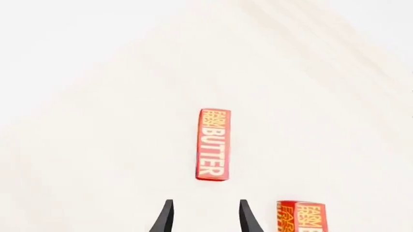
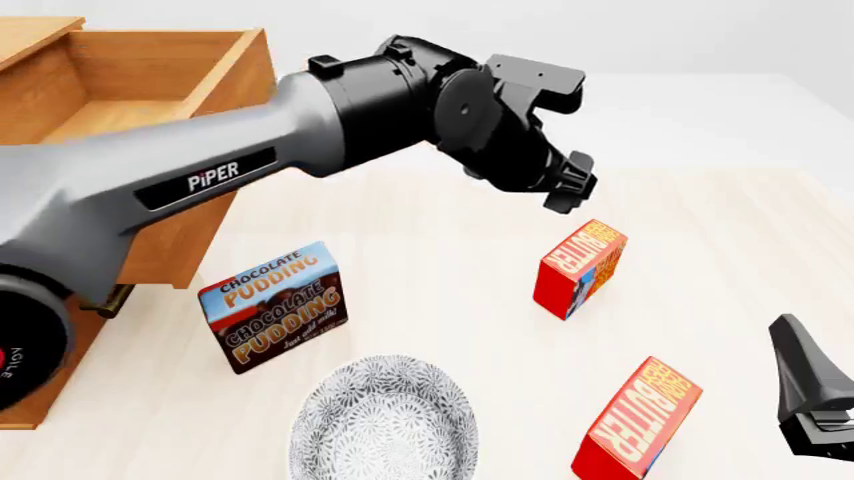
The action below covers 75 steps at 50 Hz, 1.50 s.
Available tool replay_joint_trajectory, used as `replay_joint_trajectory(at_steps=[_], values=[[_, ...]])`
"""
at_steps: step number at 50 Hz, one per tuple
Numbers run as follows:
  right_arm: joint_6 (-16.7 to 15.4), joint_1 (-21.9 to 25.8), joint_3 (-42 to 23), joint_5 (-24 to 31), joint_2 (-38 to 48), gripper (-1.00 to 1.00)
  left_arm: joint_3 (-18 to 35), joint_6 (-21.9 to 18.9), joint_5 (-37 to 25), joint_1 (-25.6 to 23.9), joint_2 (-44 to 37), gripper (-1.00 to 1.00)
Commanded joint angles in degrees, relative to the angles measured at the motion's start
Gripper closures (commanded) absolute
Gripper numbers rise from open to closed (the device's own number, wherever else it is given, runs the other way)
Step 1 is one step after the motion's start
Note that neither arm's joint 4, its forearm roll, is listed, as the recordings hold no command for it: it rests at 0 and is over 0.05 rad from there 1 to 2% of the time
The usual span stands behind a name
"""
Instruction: Put the butter at the front in the top drawer of the cabinet and close it.
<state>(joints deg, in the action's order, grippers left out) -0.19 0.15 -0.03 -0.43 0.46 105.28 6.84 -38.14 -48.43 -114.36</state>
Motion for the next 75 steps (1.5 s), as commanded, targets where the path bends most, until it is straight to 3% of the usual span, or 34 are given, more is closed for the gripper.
replay_joint_trajectory(at_steps=[1,14,40,75], values=[[0.0,0.0,0.0,0.0,0.0,-1.00,1.2,1.8,0.9,-1.3,-3.5,-1.00],[0.0,0.0,0.0,0.0,0.0,-1.00,4.1,3.1,0.9,-1.9,-7.9,-1.00],[0.1,0.0,0.0,0.1,0.0,-1.00,12.8,1.1,-3.6,-1.4,-16.6,-1.00],[0.1,0.0,0.0,-0.1,0.2,-1.00,12.2,3.9,-1.3,-2.1,-21.6,-1.00]])
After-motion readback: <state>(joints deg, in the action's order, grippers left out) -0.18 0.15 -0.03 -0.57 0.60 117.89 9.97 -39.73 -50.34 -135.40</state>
